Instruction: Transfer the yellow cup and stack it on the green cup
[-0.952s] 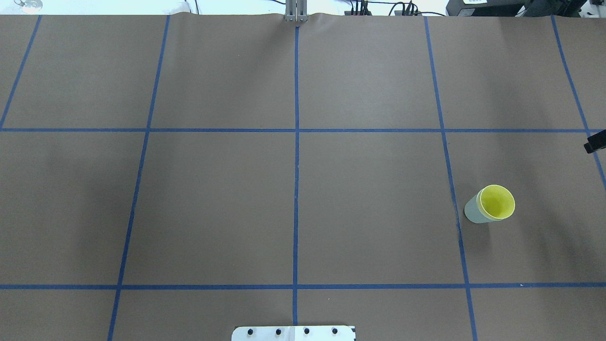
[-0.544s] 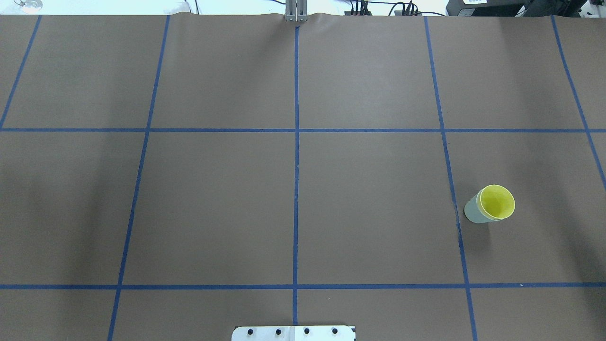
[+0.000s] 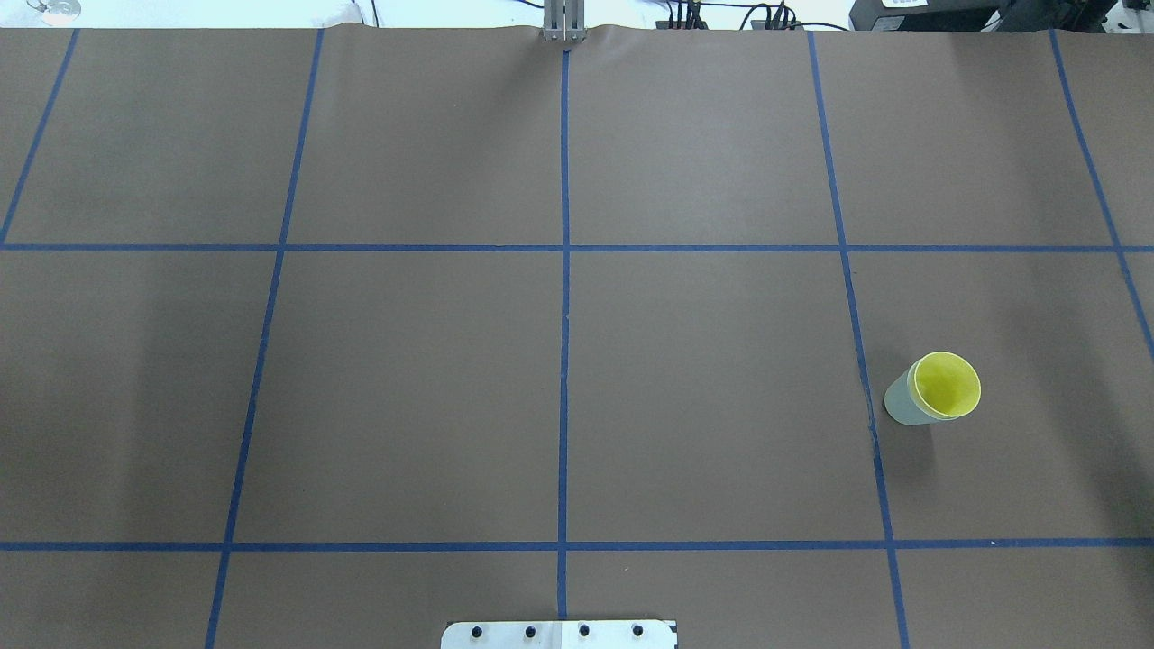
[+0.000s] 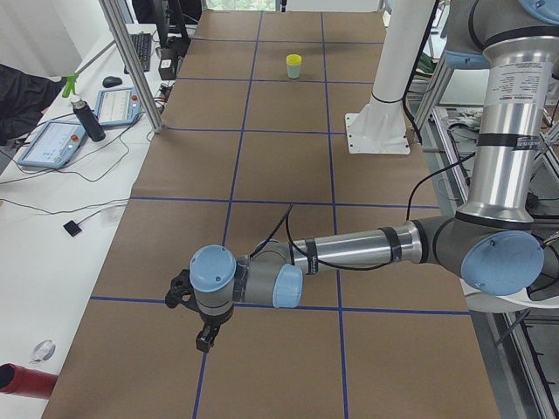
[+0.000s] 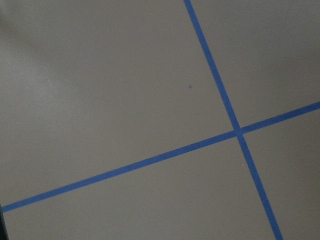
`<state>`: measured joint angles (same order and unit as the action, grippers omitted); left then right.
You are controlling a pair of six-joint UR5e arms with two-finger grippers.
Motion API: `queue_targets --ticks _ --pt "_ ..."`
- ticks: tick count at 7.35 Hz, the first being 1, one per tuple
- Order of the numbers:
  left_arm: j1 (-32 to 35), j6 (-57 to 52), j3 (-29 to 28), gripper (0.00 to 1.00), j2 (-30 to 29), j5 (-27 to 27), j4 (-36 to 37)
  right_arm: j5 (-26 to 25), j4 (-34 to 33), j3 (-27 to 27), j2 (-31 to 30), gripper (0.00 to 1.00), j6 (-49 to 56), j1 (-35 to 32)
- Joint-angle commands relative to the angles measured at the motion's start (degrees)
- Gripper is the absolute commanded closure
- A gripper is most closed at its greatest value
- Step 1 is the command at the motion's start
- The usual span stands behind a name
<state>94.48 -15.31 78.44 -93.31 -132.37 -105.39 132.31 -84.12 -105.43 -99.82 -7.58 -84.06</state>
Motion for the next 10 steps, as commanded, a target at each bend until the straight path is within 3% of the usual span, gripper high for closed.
queue_targets --ticks 1,4,7,9,10 --pt "0.3 1.0 4.2 0.0 0.8 0.0 3.0 0.2 0.0 5.6 3.6 0.0 0.5 -0.1" --pt "0.2 7.0 11.6 0.0 1.5 -0.1 8.7 2.7 -0.2 7.0 3.8 0.0 0.1 -2.6" --pt "0.2 7.1 12.0 0.0 2.0 -0.3 8.5 7.6 -0.4 7.4 4.3 0.0 0.2 -5.5" --pt "0.2 7.0 11.9 0.0 2.0 -0.5 8.6 7.7 -0.3 7.5 3.8 0.0 0.2 -5.5" --pt "0.2 7.2 11.8 0.0 2.1 -3.9 8.7 7.7 -0.3 7.5 3.8 0.0 0.2 -5.5"
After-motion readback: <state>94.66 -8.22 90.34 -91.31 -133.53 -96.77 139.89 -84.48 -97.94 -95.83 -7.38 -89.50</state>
